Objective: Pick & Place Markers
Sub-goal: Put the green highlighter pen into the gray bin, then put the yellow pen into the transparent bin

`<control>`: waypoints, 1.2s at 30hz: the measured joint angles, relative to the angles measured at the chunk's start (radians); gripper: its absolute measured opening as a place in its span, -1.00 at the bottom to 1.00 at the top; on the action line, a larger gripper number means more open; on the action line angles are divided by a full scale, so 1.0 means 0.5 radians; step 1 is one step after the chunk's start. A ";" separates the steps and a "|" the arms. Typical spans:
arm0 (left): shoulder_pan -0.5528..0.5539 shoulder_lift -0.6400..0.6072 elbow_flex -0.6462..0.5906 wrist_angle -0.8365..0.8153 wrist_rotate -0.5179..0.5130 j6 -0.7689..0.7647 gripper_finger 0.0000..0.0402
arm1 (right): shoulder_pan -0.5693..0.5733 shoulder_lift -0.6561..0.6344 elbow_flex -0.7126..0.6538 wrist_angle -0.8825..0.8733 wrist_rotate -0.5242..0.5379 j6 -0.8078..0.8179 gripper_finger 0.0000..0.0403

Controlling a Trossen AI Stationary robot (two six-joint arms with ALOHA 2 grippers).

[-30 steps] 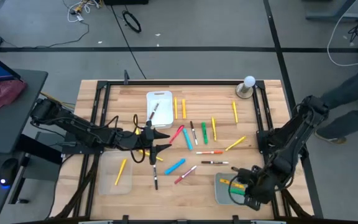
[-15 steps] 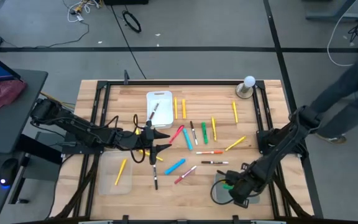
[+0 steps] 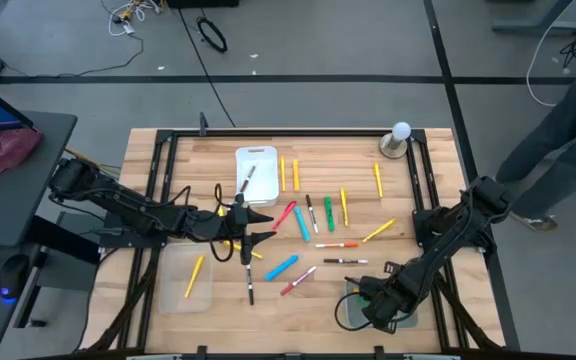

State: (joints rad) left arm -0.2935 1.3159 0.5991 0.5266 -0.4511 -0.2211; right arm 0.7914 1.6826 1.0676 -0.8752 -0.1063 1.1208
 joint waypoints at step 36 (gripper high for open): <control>0.000 0.000 0.000 0.001 0.000 -0.006 -0.04 | 0.004 -0.713 -0.002 0.022 1.426 -0.185 -0.39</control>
State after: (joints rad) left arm -0.2935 1.3159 0.5991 0.5270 -0.4511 -0.2241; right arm 0.7936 1.3263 1.0668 -0.8640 0.6066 1.0281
